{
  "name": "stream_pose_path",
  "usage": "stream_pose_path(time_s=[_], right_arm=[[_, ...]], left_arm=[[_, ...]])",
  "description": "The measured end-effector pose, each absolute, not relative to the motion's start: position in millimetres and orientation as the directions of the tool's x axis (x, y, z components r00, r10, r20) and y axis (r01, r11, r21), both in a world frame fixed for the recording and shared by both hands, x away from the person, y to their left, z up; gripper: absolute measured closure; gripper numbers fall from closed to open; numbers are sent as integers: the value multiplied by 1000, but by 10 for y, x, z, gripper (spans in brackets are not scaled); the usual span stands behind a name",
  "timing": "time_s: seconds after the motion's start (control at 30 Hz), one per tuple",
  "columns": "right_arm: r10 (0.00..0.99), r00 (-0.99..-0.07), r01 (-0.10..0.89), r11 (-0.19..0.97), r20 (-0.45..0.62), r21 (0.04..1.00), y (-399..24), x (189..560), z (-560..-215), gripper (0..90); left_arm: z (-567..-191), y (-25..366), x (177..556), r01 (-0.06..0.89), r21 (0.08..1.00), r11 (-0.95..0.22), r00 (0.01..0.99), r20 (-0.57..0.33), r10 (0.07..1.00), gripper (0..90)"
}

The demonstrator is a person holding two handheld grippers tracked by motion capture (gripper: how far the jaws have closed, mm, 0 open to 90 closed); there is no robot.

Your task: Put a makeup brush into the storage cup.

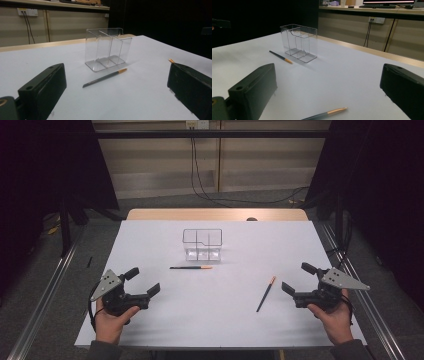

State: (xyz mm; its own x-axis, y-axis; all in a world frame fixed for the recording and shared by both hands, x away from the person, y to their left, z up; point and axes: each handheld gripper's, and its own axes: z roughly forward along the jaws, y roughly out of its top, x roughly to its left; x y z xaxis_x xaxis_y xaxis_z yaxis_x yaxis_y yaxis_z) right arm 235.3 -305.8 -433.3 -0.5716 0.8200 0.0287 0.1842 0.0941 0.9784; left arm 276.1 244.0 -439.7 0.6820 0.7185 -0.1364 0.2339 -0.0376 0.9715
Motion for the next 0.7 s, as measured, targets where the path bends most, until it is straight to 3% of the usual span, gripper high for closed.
stream_pose_path(time_s=[0.7], right_arm=[[820,-571,183,87,34,979,-3074,2337,-4330,5]], left_arm=[[-4373,2419,2778,218,975,-32,674,-127,728,20]])
